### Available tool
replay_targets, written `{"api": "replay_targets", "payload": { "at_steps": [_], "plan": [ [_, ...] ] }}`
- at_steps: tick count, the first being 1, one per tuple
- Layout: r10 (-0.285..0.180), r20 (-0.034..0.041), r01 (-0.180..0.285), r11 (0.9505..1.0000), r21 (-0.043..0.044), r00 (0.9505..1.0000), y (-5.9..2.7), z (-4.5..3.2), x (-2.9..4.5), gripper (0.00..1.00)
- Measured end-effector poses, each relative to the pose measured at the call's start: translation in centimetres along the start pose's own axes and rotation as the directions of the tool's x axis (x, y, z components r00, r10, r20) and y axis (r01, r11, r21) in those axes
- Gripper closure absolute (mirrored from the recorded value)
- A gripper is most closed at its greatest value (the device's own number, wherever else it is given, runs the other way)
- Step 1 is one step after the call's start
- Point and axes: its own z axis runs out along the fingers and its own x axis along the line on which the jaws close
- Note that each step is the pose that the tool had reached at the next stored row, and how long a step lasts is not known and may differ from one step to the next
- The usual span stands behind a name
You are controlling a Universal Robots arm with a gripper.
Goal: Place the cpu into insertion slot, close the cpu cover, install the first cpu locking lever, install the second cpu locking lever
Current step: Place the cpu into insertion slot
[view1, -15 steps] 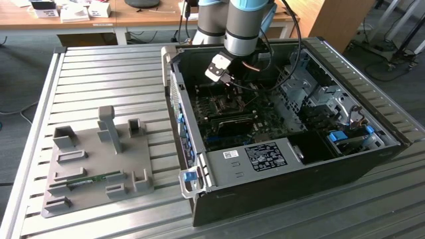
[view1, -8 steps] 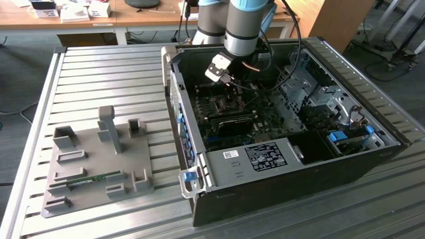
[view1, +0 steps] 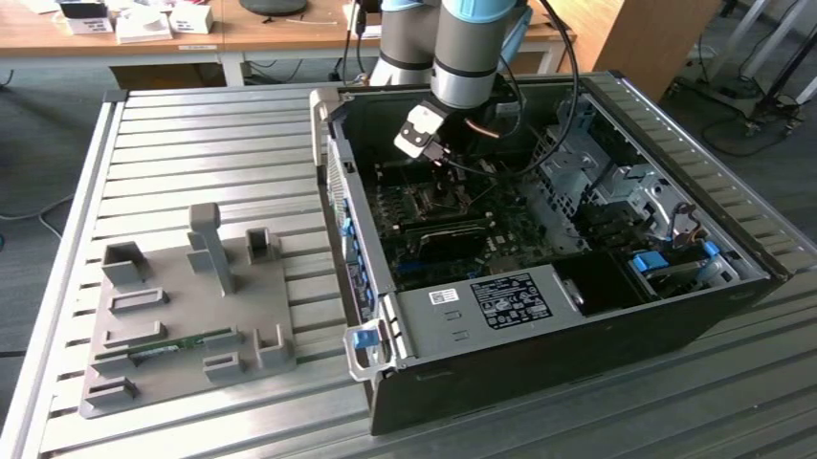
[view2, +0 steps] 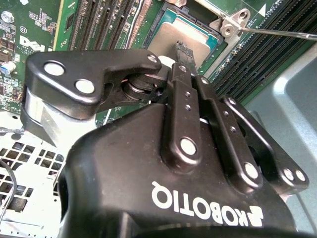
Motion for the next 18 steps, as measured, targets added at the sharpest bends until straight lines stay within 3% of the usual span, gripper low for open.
{"api": "replay_targets", "payload": {
  "at_steps": [18],
  "plan": [
    [0.000, 0.0001, 0.000, 1.0000, 0.0001, 1.0000, -0.01, 0.25, 0.00, 0.89]
  ]
}}
